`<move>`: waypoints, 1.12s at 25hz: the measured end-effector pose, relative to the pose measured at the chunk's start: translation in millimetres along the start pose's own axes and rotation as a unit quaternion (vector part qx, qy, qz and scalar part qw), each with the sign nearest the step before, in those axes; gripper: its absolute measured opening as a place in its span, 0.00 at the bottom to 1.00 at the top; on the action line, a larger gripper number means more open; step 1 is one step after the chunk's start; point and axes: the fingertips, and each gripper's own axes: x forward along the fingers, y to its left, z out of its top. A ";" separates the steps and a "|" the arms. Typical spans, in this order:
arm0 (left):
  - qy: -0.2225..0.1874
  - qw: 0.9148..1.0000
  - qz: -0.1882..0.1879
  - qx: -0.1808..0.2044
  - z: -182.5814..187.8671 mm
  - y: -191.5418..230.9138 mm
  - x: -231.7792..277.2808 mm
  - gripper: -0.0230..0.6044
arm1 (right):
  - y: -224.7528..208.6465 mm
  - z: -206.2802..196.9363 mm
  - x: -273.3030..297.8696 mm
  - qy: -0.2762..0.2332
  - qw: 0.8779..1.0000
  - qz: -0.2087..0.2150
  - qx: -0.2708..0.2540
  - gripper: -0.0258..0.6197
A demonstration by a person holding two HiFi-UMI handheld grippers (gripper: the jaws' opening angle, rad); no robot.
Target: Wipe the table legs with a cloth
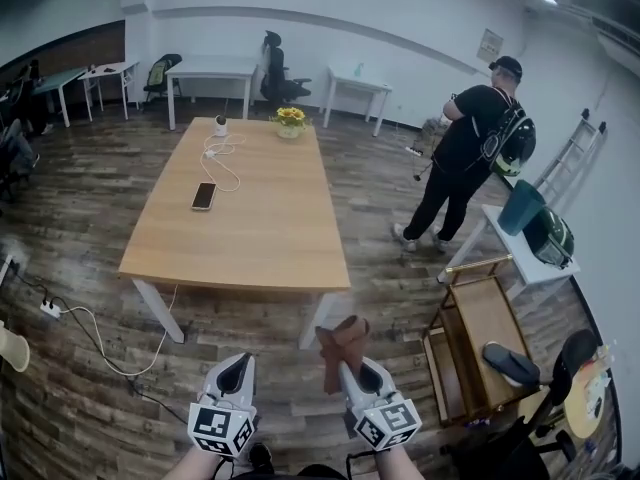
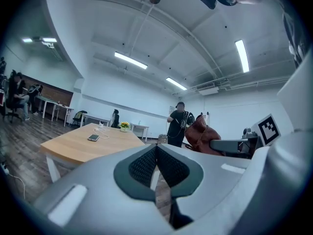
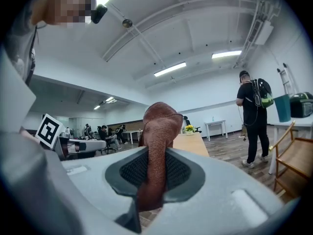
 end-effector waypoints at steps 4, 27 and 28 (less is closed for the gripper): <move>0.006 1.000 0.004 0.002 -10.1 -24.3 -28.3 0.07 | 2.8 -15.0 -28.7 0.000 1.000 0.002 0.030 0.14; 0.033 0.999 0.024 0.022 -59.1 -131.8 -121.0 0.07 | 16.8 -64.5 -194.4 0.049 0.998 0.012 0.031 0.14; 0.033 0.999 0.024 0.022 -59.3 -133.5 -124.4 0.07 | 19.6 -66.1 -199.3 0.049 0.998 0.013 0.031 0.14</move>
